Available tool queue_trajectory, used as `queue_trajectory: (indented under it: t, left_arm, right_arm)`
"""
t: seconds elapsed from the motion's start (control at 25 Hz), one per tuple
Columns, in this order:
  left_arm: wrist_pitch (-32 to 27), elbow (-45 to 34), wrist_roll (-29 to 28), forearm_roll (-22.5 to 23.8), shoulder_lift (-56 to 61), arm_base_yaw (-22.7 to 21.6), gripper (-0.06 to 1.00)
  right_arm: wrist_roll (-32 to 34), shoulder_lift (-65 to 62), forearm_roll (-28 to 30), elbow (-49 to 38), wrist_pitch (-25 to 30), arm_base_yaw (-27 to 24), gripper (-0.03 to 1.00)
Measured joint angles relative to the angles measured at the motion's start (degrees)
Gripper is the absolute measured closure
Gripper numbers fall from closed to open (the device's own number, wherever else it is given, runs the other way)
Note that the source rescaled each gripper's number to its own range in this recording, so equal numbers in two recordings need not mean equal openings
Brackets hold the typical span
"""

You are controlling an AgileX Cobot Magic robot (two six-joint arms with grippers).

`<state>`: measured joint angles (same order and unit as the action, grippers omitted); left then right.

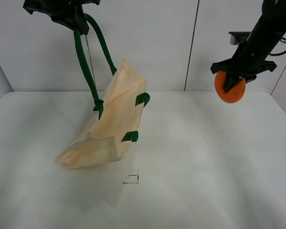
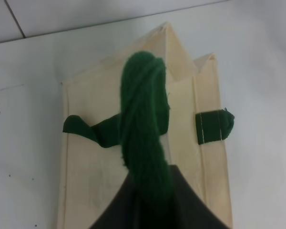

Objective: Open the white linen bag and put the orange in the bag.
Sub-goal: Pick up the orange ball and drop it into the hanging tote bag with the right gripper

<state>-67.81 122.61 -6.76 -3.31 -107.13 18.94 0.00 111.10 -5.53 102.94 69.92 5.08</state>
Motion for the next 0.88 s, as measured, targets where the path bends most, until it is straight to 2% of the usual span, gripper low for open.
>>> queue_trajectory:
  t: [0.16, 0.36, 0.64, 0.88]
  left_arm:
    - [0.00, 0.00, 0.00, 0.00, 0.00, 0.00, 0.94]
    - [0.00, 0.00, 0.00, 0.00, 0.02, 0.00, 0.94]
    - [0.00, 0.00, 0.06, -0.04, 0.02, 0.00, 0.94]
    - [0.00, 0.00, 0.06, -0.04, 0.02, 0.00, 0.94]
  right_arm:
    - [-0.60, 0.07, -5.68, 6.13, 0.00, 2.97, 0.96]
    - [-1.67, 1.59, -10.83, 7.63, -0.22, 11.57, 0.96]
    - [-1.52, 7.60, -15.66, 7.63, -7.80, 22.55, 0.96]
    - [-1.39, 13.97, -20.44, 7.63, -13.05, 24.78, 0.96]
